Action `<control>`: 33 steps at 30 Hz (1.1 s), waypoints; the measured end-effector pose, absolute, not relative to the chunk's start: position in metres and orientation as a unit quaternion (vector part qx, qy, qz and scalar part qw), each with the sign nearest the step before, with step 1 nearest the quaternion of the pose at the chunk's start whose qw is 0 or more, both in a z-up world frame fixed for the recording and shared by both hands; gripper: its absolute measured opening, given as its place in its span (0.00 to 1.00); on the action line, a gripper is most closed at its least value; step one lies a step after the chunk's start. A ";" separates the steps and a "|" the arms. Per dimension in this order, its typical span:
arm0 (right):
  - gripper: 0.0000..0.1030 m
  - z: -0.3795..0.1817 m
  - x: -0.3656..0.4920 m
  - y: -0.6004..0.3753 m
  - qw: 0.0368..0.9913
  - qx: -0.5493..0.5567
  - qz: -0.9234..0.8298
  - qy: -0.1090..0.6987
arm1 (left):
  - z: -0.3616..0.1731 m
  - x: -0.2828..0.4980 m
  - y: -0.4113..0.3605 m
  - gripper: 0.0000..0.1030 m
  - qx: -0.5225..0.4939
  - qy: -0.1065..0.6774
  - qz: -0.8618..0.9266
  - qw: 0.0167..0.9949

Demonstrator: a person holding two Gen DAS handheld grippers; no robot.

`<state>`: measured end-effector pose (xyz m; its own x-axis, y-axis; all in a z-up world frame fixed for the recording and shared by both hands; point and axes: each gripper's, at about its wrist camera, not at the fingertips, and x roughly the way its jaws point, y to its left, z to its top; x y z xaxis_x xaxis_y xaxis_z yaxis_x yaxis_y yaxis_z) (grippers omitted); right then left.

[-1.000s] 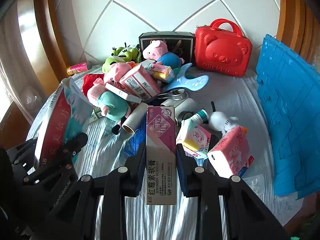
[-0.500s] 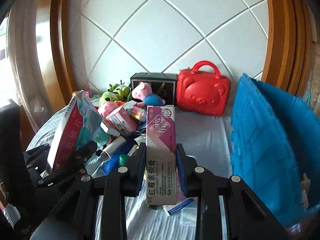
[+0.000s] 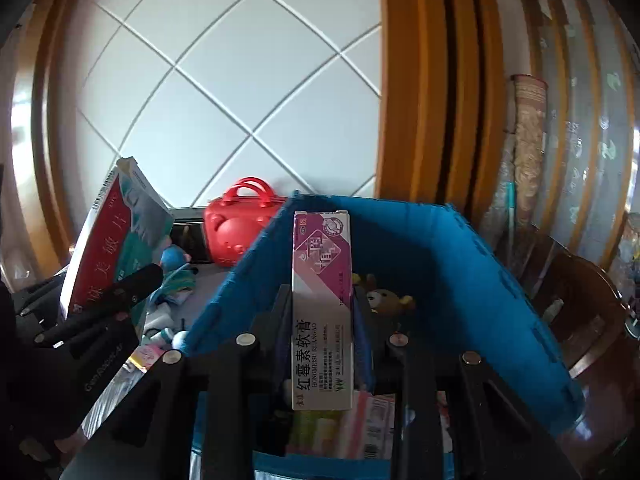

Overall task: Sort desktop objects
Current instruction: 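Carry the Tylenol box with left tool while right carries ointment box to bin, then open both tools to drop the Tylenol and ointment boxes into the bin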

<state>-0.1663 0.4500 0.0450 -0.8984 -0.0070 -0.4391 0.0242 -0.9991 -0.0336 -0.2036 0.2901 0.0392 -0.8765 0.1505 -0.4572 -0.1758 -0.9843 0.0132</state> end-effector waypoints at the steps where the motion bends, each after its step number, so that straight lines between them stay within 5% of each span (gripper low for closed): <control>1: 0.27 0.042 -0.167 0.462 -0.001 0.230 -0.973 0.016 | 0.036 -0.207 0.301 0.18 -0.240 0.030 0.966 0.089; 16: 0.27 -0.009 -0.199 0.570 -0.072 0.311 -0.948 -0.008 | -0.013 -0.244 0.437 0.21 -0.334 0.065 0.928 0.154; 24: 0.27 -0.018 -0.208 0.582 -0.079 0.325 -0.942 -0.014 | -0.013 -0.243 0.451 0.70 -0.328 0.075 0.930 0.150; 33: 0.29 -0.017 -0.210 0.583 -0.083 0.324 -0.942 -0.017 | -0.008 -0.242 0.441 0.73 -0.328 0.067 0.932 0.140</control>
<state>-0.2103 0.5834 -0.0167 -0.7757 0.1459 -0.6140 -0.1684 -0.9855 -0.0215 -0.2419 0.4407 -0.0078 -0.7460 0.2163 -0.6299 -0.3044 -0.9520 0.0336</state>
